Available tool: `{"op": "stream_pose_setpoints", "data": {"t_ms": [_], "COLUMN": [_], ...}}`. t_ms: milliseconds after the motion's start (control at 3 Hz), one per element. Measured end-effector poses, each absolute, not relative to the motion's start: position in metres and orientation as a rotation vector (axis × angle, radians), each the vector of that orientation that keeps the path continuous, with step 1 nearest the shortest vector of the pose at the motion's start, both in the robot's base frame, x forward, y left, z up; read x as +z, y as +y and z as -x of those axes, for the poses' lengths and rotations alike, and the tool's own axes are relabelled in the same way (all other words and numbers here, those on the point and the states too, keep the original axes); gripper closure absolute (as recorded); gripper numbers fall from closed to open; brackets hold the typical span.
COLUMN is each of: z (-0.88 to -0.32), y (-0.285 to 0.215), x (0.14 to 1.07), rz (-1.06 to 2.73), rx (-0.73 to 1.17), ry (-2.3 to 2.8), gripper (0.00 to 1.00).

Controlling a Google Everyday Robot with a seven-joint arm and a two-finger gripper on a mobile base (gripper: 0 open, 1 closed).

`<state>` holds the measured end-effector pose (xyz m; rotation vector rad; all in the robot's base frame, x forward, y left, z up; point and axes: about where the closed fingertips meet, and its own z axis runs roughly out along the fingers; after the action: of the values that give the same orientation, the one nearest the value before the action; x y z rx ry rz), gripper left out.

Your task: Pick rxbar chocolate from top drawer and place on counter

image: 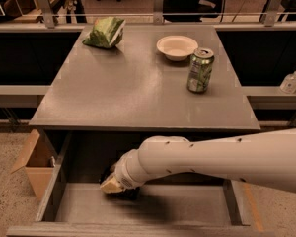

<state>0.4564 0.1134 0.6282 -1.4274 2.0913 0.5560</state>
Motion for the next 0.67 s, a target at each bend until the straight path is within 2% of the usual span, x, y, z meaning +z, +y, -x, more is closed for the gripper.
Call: {"op": "stream_pose_setpoints", "data": {"t_ms": [333,667], "z": [-0.45,-0.441], "y": [0.139,0.145], "x": [0.657,0.681], "rz": [1.402,1.434], "rx": [0.772,0.799], "ry": [2.005,1.903], "gripper": [1.0,1.0]}}
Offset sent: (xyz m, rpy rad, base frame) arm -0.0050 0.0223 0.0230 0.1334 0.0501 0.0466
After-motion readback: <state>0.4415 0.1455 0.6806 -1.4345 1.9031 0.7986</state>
